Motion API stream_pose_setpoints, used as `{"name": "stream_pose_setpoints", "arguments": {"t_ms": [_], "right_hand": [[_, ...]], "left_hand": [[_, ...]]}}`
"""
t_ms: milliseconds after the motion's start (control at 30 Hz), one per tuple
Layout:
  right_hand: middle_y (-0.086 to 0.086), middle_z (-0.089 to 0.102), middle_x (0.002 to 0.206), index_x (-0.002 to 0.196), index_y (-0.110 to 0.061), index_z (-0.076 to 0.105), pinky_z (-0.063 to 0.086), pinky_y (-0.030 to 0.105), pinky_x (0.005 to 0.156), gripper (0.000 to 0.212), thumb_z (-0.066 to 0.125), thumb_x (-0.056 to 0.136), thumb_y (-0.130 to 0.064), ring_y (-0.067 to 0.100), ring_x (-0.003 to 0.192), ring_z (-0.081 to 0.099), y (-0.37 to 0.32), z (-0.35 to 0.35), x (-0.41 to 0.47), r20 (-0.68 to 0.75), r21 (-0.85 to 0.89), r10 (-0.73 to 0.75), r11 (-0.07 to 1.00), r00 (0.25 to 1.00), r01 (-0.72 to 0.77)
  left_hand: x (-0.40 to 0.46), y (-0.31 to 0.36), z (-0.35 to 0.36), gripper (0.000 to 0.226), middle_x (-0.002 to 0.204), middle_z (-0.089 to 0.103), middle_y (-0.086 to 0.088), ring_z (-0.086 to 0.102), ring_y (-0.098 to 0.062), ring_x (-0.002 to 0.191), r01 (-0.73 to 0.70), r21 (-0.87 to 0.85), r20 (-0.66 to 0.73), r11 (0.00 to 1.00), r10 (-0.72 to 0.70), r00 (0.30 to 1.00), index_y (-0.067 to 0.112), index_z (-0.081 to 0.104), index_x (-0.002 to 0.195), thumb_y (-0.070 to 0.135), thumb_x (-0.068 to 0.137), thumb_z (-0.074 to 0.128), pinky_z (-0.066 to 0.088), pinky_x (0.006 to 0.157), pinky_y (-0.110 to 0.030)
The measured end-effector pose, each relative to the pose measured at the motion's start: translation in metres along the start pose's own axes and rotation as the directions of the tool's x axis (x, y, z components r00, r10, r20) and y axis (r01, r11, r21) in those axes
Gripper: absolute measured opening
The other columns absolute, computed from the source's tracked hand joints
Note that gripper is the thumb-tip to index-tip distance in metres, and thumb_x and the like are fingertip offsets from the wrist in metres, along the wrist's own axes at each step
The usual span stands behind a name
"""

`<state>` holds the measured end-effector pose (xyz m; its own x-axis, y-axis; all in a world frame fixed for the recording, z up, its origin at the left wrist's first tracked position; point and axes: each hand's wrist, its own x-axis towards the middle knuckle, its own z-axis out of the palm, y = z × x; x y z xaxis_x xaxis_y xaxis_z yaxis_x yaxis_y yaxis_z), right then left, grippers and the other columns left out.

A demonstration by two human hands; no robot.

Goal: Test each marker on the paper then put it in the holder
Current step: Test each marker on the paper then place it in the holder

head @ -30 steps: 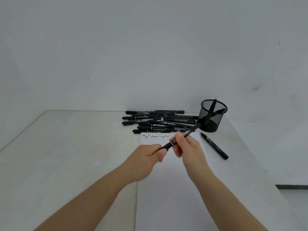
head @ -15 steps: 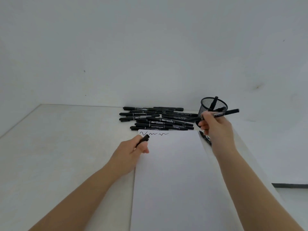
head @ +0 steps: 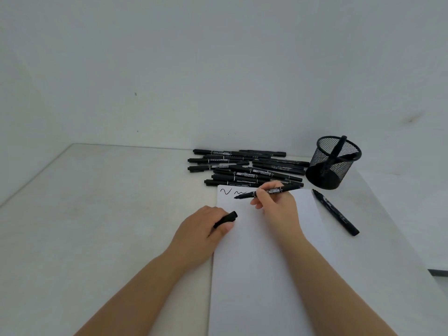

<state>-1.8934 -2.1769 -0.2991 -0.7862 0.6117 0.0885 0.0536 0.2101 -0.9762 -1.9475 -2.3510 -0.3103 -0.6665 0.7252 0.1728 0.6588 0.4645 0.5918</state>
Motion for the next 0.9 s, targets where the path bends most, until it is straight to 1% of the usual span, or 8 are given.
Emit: {"name": "stream_pose_setpoints", "arguments": {"t_ms": [100, 233, 433, 567, 633, 733, 833, 900], "right_hand": [[-0.008, 0.070, 0.066, 0.078, -0.025, 0.055, 0.047, 0.018, 0.063, 0.014, 0.057, 0.086, -0.013, -0.003, 0.063, 0.061, 0.000, 0.005, -0.001, 0.113, -0.055, -0.081, 0.995, 0.990, 0.088], [-0.010, 0.071, 0.072, 0.081, -0.031, 0.057, 0.040, 0.011, 0.060, 0.014, 0.058, 0.085, -0.018, 0.000, 0.070, 0.062, 0.002, 0.010, -0.003, 0.203, -0.141, -0.109, 0.980, 0.973, 0.139], [-0.007, 0.069, 0.068, 0.074, -0.032, 0.057, 0.041, 0.012, 0.057, 0.015, 0.057, 0.081, -0.019, 0.006, 0.069, 0.062, 0.005, 0.008, -0.001, 0.131, -0.151, -0.077, 0.984, 0.988, 0.096], [-0.007, 0.067, 0.074, 0.078, -0.033, 0.055, 0.044, 0.024, 0.060, 0.016, 0.056, 0.084, -0.018, 0.012, 0.069, 0.060, 0.005, 0.007, -0.001, -0.011, -0.167, -0.122, 0.979, 0.992, 0.119], [-0.009, 0.065, 0.076, 0.081, -0.034, 0.057, 0.044, 0.018, 0.060, 0.020, 0.058, 0.085, -0.015, 0.004, 0.068, 0.057, 0.003, 0.004, -0.002, -0.066, -0.068, -0.145, 0.988, 0.987, 0.140], [-0.005, 0.066, 0.067, 0.079, -0.028, 0.061, 0.044, 0.015, 0.055, 0.020, 0.054, 0.089, -0.012, 0.003, 0.059, 0.055, 0.002, -0.004, -0.003, -0.061, 0.171, -0.053, 0.983, 0.997, 0.063], [0.001, 0.062, 0.055, 0.076, -0.016, 0.061, 0.040, 0.019, 0.049, 0.024, 0.046, 0.094, -0.014, 0.011, 0.049, 0.050, 0.003, -0.009, -0.002, 0.025, 0.444, 0.066, 0.893, 0.997, -0.070], [0.002, 0.059, 0.051, 0.073, -0.015, 0.060, 0.038, 0.020, 0.047, 0.027, 0.044, 0.094, -0.012, 0.012, 0.046, 0.047, 0.004, -0.009, -0.001, 0.059, 0.487, 0.086, 0.867, 0.995, -0.104]], "left_hand": [[0.001, 0.000, 0.001, 0.029, 0.089, 0.058, 0.004, 0.047, -0.010, 0.086, -0.003, -0.001, -0.022, 1.000, 0.003, 1.000, 0.019, 0.057, 0.101, 0.041, 0.094, 0.040, 0.040, 0.078, -0.031], [0.001, 0.000, 0.001, 0.025, 0.089, 0.058, 0.002, 0.047, -0.011, 0.086, -0.002, 0.005, -0.028, 1.000, 0.002, 1.000, 0.018, 0.057, 0.101, 0.037, 0.094, 0.043, 0.039, 0.078, -0.031], [0.000, -0.001, 0.001, 0.024, 0.088, 0.058, 0.004, 0.046, -0.008, 0.084, -0.023, -0.014, -0.027, 1.000, 0.022, 0.999, 0.019, 0.057, 0.101, 0.037, 0.095, 0.043, 0.038, 0.076, -0.028], [0.001, -0.003, 0.002, 0.021, 0.081, 0.053, 0.007, 0.042, -0.006, 0.078, -0.020, -0.014, -0.019, 1.000, 0.020, 1.000, 0.019, 0.055, 0.094, 0.037, 0.094, 0.043, 0.035, 0.070, -0.022], [0.002, -0.004, 0.002, 0.019, 0.074, 0.047, 0.008, 0.039, -0.006, 0.074, -0.005, -0.008, -0.024, 1.000, 0.005, 1.000, 0.022, 0.049, 0.081, 0.036, 0.094, 0.044, 0.032, 0.065, -0.020], [0.002, -0.004, 0.003, 0.029, 0.067, 0.039, 0.010, 0.038, -0.003, 0.066, 0.014, 0.022, -0.036, 1.000, -0.013, 0.999, 0.032, 0.031, 0.068, 0.035, 0.094, 0.042, 0.025, 0.058, -0.023], [0.002, -0.003, 0.004, 0.024, 0.068, 0.042, 0.010, 0.039, -0.007, 0.066, 0.026, 0.064, -0.037, 0.998, -0.024, 0.999, 0.024, 0.040, 0.074, 0.037, 0.094, 0.041, 0.023, 0.058, -0.026], [0.002, -0.004, 0.005, 0.024, 0.070, 0.045, 0.009, 0.041, -0.010, 0.068, 0.027, 0.075, -0.037, 0.997, -0.025, 0.999, 0.020, 0.044, 0.078, 0.037, 0.094, 0.042, 0.025, 0.058, -0.025]]}}
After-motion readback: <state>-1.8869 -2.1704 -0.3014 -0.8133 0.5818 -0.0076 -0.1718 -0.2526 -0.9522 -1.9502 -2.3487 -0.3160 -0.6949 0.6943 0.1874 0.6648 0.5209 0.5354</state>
